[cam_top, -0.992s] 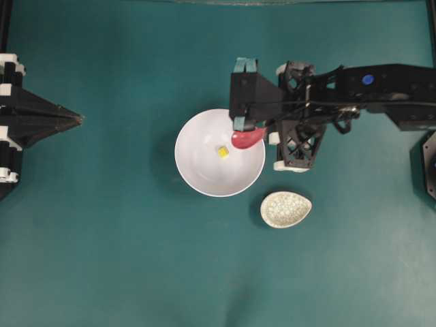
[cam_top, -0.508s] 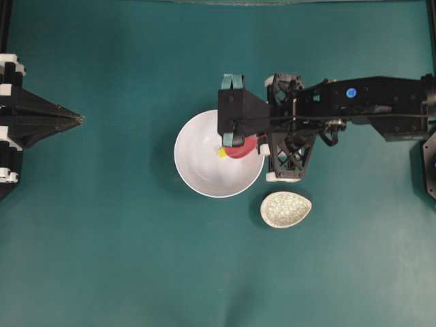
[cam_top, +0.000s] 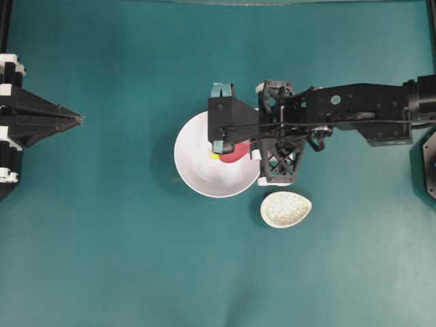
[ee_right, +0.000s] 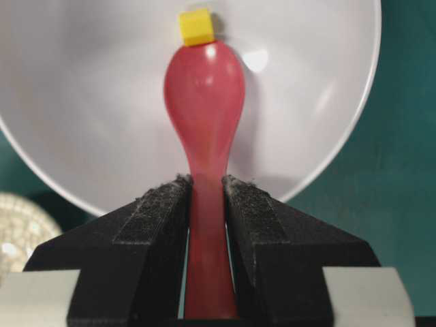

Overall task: Scoop the yellow hexagonal prism block from the bowl with a spoon using the right arm.
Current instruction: 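Lower the spoon into the bowl and push toward the yellow block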

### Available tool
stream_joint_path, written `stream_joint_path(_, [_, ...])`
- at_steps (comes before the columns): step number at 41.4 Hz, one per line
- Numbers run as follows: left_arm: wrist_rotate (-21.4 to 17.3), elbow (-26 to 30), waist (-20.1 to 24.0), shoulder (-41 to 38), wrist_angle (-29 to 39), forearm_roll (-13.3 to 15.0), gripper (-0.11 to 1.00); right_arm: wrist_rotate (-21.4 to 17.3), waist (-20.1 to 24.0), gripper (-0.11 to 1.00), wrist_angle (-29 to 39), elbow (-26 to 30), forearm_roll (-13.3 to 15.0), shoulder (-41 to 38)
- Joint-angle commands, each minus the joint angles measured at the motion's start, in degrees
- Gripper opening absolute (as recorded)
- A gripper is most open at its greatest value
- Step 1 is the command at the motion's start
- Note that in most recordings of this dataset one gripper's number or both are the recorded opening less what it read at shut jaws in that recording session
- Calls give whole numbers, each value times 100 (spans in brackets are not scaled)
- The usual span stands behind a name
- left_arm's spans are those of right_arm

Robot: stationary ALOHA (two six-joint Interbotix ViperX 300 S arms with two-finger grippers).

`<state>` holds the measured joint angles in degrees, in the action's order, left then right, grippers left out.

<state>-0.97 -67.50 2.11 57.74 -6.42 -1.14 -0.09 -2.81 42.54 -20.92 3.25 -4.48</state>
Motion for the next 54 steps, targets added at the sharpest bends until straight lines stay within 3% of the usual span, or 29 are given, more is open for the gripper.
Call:
stream_joint_path(1, [0, 132, 9, -44, -53, 0, 1, 0, 35, 22, -123, 167, -35, 53])
stream_joint_path(25, [0, 132, 9, -35, -53, 0, 1, 0, 229, 22, -738, 299, -255, -26])
stream_joint_path(54, [0, 141, 0, -35, -35, 0, 1, -97, 229, 22, -773, 404, -413, -18])
